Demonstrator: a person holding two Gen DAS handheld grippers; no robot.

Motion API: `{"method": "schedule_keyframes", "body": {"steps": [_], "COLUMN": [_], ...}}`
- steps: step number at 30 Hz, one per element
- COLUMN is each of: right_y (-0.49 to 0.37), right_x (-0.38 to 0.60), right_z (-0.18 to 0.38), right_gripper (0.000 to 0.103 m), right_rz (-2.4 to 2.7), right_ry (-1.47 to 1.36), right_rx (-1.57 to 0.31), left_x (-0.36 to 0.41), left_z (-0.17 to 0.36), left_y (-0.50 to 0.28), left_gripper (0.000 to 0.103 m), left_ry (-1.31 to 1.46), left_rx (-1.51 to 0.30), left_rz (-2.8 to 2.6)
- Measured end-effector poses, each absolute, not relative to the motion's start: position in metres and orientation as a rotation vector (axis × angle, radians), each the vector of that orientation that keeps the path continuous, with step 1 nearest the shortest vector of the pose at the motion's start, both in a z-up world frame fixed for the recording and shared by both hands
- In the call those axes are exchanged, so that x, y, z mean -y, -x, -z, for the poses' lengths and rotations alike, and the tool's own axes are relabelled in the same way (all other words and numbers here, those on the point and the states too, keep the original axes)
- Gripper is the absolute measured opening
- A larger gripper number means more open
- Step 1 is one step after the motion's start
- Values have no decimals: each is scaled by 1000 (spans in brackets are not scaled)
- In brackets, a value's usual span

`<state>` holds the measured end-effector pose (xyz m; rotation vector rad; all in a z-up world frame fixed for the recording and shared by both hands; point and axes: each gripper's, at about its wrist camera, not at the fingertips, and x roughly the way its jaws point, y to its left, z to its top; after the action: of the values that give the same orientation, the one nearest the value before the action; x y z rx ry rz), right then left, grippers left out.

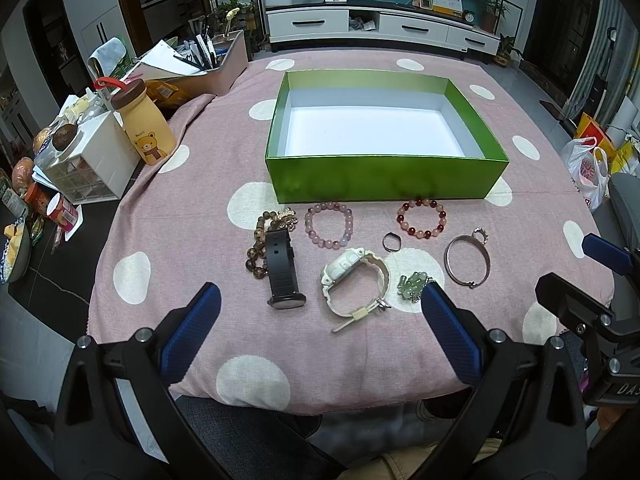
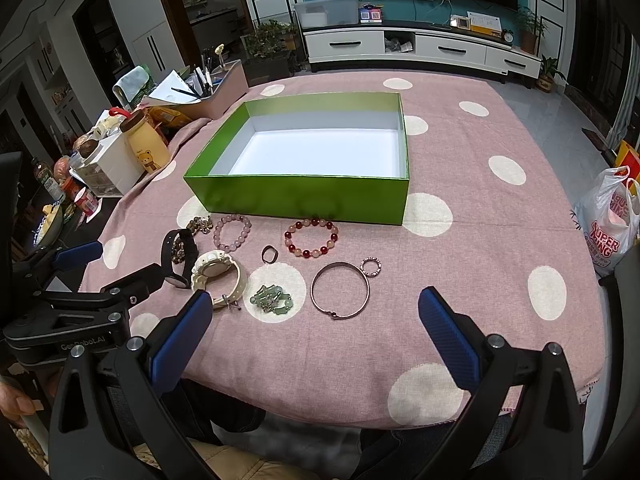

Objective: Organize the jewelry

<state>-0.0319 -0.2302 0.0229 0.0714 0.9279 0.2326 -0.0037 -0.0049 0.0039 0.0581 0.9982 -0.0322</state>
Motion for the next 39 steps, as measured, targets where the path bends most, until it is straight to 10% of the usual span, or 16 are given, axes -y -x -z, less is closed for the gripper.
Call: {"method": "schedule_keyframes", "body": {"steps": [39], "right_y": [20], "right_x": [258], "right_z": [22], "right_gripper": [99], "right_rz": [-305], "right_ry": [-74], "right_rx": [-882], "left_x": [-36], "left_z": [35], "left_y": [-9], "left_gripper": [101], "left_ry": [124], "left_rx": [-972], "left_rz": [61]}}
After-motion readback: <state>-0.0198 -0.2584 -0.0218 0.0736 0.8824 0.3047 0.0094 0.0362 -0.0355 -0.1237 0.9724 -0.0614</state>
